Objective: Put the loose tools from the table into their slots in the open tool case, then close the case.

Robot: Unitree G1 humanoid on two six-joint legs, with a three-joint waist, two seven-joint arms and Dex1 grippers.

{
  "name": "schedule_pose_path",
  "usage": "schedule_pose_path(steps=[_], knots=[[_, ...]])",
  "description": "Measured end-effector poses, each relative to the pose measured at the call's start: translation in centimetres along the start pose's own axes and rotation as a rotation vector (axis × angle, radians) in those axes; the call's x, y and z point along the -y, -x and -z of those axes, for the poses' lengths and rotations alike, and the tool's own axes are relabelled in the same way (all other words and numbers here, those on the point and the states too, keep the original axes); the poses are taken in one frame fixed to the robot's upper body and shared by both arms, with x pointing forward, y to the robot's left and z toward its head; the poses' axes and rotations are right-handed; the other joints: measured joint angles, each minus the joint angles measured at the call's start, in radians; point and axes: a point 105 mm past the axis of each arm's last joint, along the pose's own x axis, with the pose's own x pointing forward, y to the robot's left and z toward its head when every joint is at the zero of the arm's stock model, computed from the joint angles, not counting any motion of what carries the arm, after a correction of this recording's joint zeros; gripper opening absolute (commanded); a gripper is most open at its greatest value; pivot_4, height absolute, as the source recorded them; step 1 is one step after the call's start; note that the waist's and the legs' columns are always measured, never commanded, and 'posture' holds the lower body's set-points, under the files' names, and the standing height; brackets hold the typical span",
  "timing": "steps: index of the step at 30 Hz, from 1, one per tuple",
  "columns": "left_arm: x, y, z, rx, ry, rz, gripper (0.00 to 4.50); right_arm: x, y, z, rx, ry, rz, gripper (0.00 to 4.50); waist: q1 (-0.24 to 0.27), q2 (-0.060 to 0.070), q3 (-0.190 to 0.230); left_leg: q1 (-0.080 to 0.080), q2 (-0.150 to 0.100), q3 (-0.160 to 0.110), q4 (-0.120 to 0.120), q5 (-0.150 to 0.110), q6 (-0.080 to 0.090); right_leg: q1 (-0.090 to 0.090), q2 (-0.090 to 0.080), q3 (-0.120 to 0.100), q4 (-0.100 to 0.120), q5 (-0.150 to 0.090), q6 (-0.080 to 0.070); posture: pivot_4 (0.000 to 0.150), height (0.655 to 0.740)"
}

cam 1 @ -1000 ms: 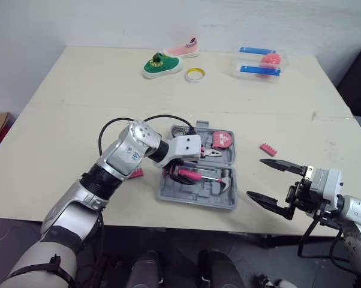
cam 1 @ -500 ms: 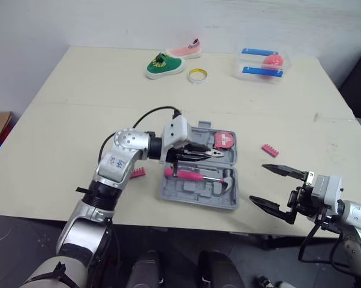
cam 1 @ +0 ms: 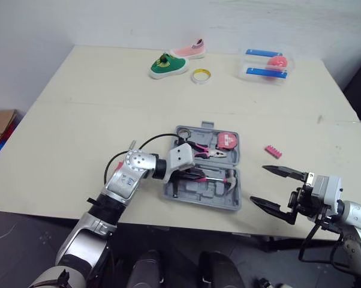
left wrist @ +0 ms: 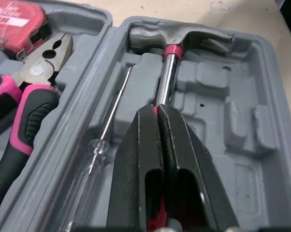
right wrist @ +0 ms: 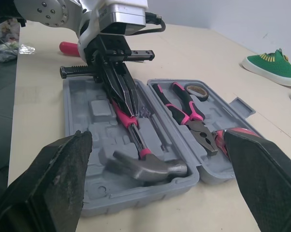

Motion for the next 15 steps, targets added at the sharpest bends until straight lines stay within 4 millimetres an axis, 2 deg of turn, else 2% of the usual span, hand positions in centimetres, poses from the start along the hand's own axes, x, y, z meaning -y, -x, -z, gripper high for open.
schedule_pose_path(steps=[5, 15], knots=[[0.21, -0.17, 0.19, -0.028, 0.033, 0.014, 0.05, -0.06, 0.03, -0.01, 0.002, 0.006, -0.007, 4.5, 0.0, 0.0, 0.0, 0.001, 0.0, 0.0, 0.0, 0.0, 0.0, 0.001, 0.0, 0.0, 0.0, 0.0, 0.0, 0.15, 0.74], [0.47, -0.6, 0.38, -0.071, -0.026, 0.016, 0.05, -0.18, 0.13, 0.01, 0.003, 0.019, -0.012, 4.5, 0.001, 0.003, -0.003, 0.003, 0.0, 0.0, 0.0, -0.003, 0.005, 0.003, -0.001, 0.0, -0.001, 0.0, 0.0, 0.15, 0.74]])
